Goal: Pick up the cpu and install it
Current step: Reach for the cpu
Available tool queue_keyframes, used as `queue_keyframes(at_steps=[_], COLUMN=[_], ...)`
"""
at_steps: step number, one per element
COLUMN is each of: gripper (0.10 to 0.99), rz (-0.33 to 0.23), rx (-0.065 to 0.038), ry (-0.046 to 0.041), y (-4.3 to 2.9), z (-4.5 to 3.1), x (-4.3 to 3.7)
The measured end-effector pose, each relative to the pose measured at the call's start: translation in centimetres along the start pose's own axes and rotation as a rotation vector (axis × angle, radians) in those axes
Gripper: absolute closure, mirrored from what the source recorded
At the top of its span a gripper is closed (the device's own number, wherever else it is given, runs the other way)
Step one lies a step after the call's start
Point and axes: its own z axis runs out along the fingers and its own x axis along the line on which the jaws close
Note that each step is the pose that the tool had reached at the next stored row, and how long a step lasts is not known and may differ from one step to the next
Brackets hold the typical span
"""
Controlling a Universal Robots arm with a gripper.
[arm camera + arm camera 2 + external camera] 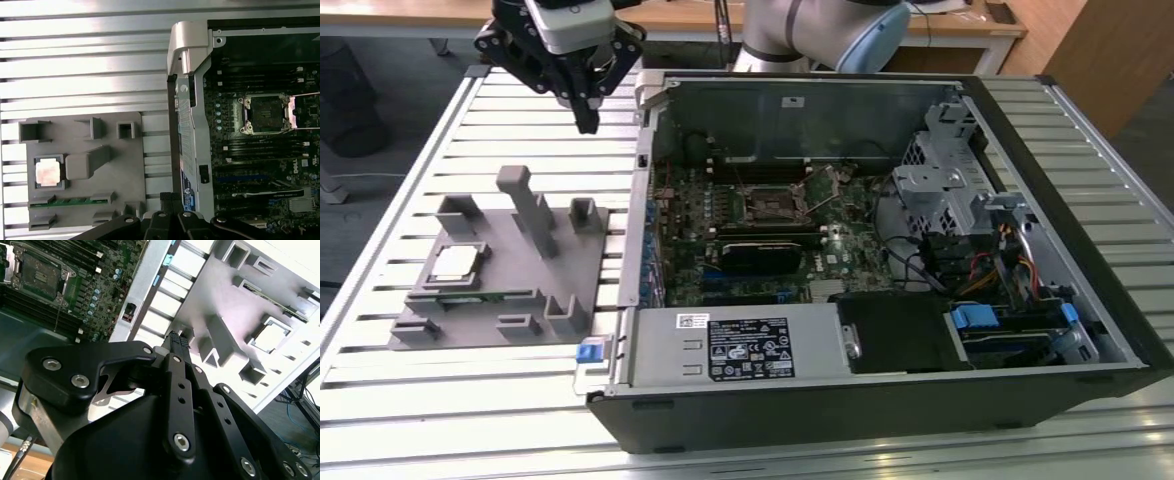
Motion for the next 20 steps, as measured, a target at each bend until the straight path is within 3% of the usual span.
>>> queue_keyframes(at_steps=[20], gripper=[0.98], rz=[0.0], rx=[0.0], ry=[0.0], y=[-0.18], z=[-0.03], x=[2.3])
